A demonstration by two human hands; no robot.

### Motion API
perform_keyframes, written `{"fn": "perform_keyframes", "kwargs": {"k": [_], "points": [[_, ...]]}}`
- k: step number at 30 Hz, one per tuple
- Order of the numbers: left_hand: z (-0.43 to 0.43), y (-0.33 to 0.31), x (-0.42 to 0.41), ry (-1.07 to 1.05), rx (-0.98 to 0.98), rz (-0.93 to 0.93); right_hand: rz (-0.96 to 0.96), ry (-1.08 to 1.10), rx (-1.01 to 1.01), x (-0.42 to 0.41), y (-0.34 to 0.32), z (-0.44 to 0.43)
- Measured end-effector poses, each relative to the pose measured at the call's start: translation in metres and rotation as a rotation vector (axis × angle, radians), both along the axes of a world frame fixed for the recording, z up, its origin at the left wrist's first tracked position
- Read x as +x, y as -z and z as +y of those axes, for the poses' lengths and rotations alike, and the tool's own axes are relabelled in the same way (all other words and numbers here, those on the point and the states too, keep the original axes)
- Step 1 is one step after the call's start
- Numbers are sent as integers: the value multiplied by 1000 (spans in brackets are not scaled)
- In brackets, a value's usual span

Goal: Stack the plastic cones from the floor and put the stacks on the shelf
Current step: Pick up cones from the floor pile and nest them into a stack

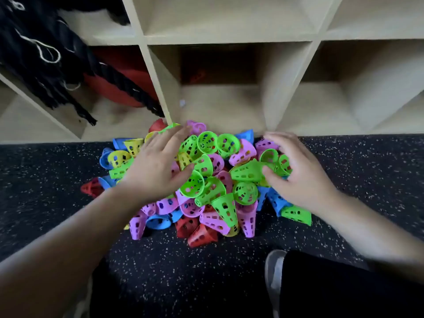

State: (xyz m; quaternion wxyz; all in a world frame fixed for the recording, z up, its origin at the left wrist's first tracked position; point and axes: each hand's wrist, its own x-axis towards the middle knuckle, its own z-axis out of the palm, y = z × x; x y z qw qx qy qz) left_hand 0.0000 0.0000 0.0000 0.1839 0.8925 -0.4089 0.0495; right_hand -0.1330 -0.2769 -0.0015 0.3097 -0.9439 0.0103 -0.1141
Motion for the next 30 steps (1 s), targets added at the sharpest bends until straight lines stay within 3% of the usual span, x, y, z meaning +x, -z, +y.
{"fn": "perform_keyframes", "kwargs": {"k": [4, 9, 14, 22, 25, 30], "points": [[4, 47, -6, -145, 43, 221, 150, -4, 39, -13, 41, -1], [11, 87, -6, -165, 97, 227, 237, 6, 50, -18, 65, -2], [4, 98, -10, -342, -38, 229, 243, -17, 19, -21, 70, 2], [-1, 67, -35, -547, -319, 477, 154, -64, 33, -29, 55, 22], [-12, 49, -55, -512, -460, 643, 223, -119, 118, -31, 40, 39], [-36, 28, -88, -385, -517, 819, 315, -199, 193, -35, 37, 60]]}}
